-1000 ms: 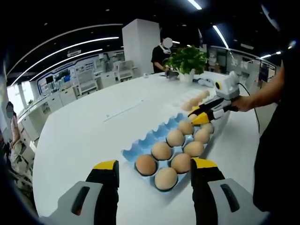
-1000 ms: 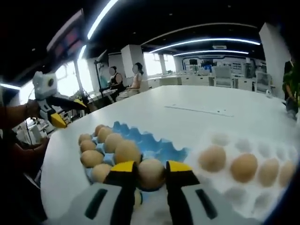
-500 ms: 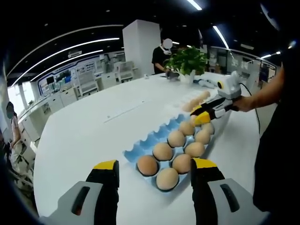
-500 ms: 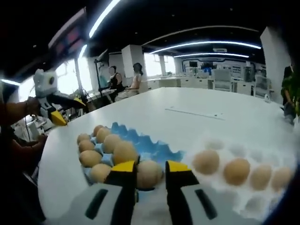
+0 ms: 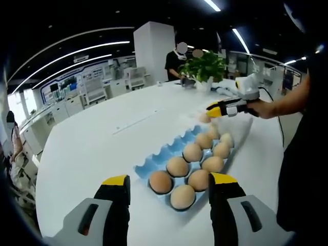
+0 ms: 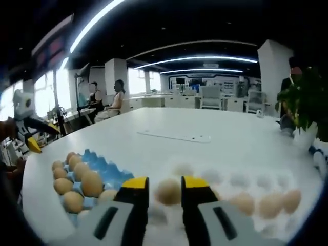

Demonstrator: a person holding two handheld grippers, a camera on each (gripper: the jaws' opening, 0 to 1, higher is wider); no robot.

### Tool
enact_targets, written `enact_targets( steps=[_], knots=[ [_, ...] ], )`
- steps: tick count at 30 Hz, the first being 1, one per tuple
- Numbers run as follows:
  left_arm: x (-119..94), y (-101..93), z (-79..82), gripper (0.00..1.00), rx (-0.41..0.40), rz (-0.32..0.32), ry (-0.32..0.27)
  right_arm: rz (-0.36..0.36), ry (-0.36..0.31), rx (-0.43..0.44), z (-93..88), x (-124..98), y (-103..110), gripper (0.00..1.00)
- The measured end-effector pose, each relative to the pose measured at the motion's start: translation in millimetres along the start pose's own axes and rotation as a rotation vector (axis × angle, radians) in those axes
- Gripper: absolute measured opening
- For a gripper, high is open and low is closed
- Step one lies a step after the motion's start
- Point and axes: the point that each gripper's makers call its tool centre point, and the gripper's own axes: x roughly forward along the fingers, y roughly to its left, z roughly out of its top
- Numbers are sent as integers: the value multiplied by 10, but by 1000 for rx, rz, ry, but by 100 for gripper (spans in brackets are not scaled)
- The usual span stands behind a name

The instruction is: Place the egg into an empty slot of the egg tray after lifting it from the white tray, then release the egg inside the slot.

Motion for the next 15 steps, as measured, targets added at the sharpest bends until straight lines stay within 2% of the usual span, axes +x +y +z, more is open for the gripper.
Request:
enact_targets(
  steps=[3,5,7,9,10,12,14,15],
  knots=[
    [3,0,5,62,-1,-2,-1,-18,24,-12,-58,57,-3,25],
    [2,8,-2,62,-1,-1,2,-33,75,-10,-159,96,-25,25],
    [1,11,-9,62,-2,-1,4,-41,60,-30,-138,111,-34,23],
    [0,15,-19,62,-5,1,6,-57,88,-52,-159,129,-50,22],
    [1,15,-25,62,-7,0,7,-60,101,-76,-167,140,-49,22],
    [6,17,-36,62,-8,-1,10,-59,143,-194,-201,153,-43,23],
    [10,20,-41,62,-9,-1,10,-53,149,-277,-206,178,-22,24],
    [11,22,-42,61,-12,-1,10,-55,149,-244,-213,181,-18,24]
  ],
)
